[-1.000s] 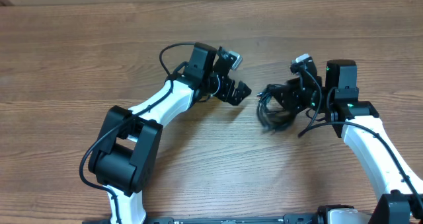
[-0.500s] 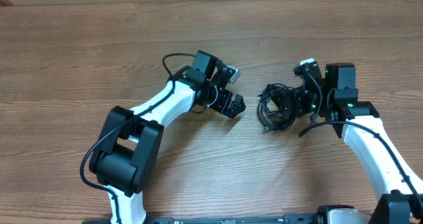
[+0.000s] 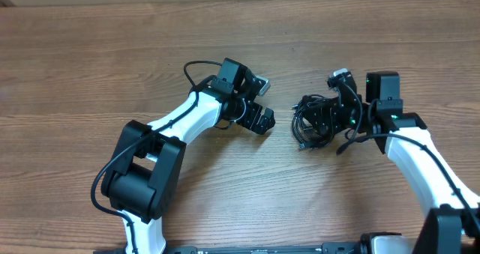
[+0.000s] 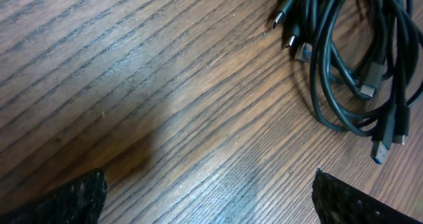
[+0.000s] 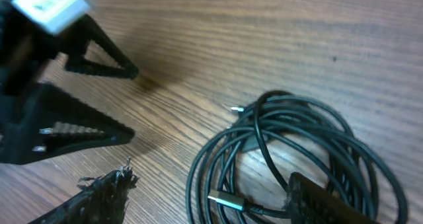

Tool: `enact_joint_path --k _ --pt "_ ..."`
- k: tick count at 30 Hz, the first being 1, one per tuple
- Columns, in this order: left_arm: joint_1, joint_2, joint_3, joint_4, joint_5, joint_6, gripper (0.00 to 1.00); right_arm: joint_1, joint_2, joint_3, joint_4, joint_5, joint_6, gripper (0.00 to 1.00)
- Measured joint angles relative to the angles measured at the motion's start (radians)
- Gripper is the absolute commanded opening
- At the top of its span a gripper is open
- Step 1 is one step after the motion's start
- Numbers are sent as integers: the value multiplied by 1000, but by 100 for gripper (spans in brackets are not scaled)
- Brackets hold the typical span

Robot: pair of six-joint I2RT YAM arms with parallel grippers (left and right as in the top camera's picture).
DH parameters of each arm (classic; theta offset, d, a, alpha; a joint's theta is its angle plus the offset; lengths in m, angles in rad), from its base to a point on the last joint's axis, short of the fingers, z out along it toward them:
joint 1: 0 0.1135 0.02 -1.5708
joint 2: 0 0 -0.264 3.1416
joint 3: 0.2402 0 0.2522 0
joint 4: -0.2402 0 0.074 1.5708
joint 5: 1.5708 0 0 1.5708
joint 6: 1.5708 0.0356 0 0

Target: Untangle cables

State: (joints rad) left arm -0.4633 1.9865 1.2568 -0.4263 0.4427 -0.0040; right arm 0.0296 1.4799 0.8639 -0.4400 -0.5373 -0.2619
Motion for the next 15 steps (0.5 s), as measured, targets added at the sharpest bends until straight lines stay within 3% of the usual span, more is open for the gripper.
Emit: enact_joint_path --k 8,15 --pt "0 0 0 0 -7 0 99 0 95 0 8 18 0 75" --pt "0 0 0 0 -23 0 100 0 123 0 29 51 -1 68"
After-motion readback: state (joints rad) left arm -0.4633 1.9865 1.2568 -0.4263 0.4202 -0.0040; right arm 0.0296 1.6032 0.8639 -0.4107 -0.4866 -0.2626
